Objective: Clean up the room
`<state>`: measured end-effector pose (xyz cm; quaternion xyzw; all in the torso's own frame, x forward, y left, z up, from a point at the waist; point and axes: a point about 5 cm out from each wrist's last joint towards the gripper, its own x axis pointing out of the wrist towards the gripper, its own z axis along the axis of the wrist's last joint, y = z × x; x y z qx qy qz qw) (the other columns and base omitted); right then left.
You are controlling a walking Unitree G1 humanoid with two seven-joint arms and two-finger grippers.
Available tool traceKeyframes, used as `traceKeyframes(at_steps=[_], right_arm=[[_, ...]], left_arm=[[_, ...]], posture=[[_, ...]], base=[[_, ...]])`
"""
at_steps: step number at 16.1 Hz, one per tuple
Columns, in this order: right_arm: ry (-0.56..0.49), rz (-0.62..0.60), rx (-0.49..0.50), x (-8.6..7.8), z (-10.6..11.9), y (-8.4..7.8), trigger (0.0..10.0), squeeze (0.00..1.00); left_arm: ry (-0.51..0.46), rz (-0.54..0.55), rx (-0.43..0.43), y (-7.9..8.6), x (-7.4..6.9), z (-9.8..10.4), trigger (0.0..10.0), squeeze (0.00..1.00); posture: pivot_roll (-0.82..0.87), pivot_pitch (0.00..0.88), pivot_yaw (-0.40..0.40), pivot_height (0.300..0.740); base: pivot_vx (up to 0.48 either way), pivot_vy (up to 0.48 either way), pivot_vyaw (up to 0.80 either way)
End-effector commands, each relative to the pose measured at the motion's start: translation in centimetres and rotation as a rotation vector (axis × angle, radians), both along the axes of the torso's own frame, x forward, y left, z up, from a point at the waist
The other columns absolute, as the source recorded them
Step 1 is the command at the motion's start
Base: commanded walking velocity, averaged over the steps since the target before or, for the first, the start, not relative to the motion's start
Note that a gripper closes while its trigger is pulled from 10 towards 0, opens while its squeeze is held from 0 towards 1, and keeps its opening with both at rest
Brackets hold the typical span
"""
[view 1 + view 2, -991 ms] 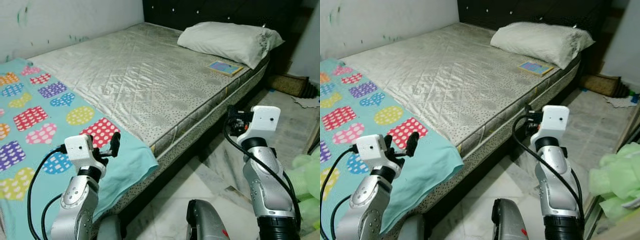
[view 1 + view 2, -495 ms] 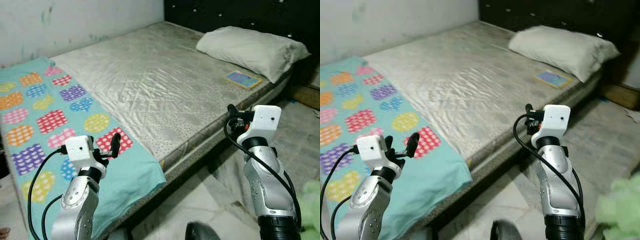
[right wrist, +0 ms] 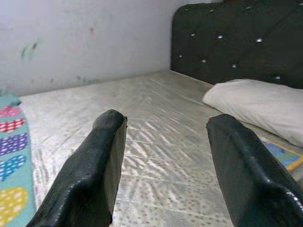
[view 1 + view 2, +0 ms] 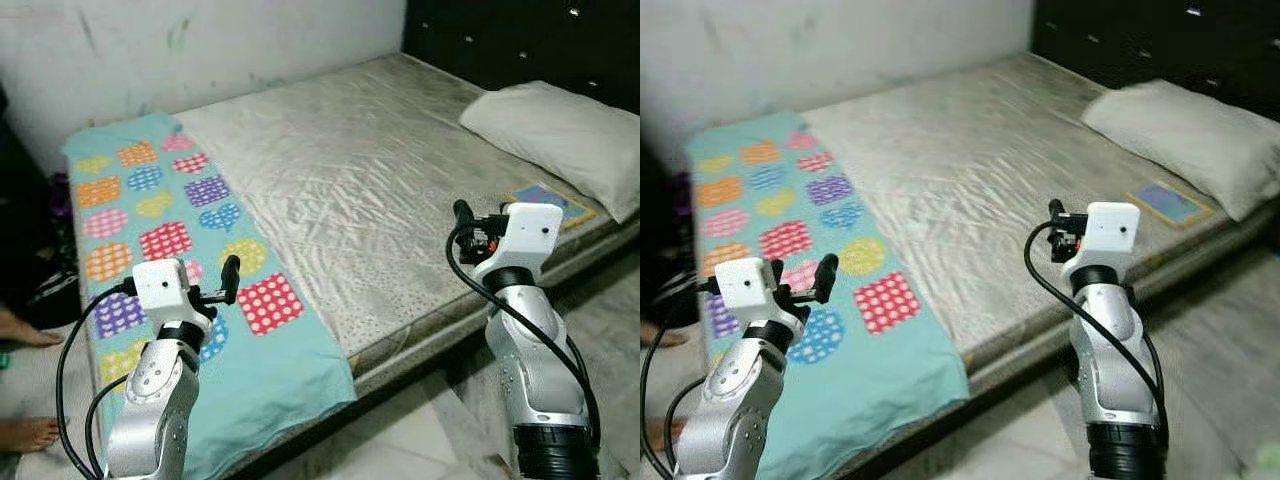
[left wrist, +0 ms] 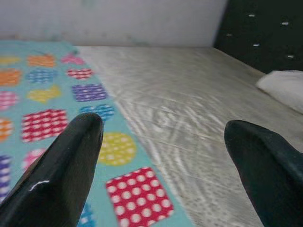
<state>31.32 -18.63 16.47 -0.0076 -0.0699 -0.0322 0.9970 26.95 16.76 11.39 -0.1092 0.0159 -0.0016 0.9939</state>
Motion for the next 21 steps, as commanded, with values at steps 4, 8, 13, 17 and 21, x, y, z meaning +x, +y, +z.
traceKeyframes(at_steps=[4, 8, 13, 17, 21], right_arm=[[-0.006, 0.036, -0.001, 1.0, -0.1, 0.8, 10.0, 0.0], [-0.017, 0.056, -0.014, 1.8, 0.1, 0.9, 10.0, 0.0], [0.009, 0.131, -0.042, 2.5, -0.7, 2.0, 10.0, 0.0], [0.04, 0.169, -0.042, 2.4, -1.9, 2.6, 10.0, 0.0], [0.064, 0.251, -0.1, 1.3, -3.4, 4.1, 10.0, 0.0]], left_arm=[[0.001, 0.017, 0.011, -0.1, 1.0, 0.0, 10.0, 0.0], [-0.038, 0.019, 0.063, -0.3, 1.5, 0.7, 10.0, 0.0], [-0.054, 0.046, 0.07, -0.2, 1.1, 0.1, 10.0, 0.0], [-0.025, 0.058, 0.06, -0.6, -0.2, -1.2, 10.0, 0.0], [0.011, 0.085, 0.069, 0.2, -1.5, -2.3, 10.0, 0.0]], posture=[[-0.01, 0.0, 0.021, 0.74], [-0.02, 0.0, 0.013, 0.74], [-0.01, 0.0, -0.028, 0.74], [0.02, 0.0, -0.069, 0.74], [0.04, 0.0, -0.081, 0.74]], base=[[0.0, 0.0, 0.0], [0.0, 0.0, 0.0], [0.0, 0.0, 0.0], [0.0, 0.0, 0.0], [0.0, 0.0, 0.4]])
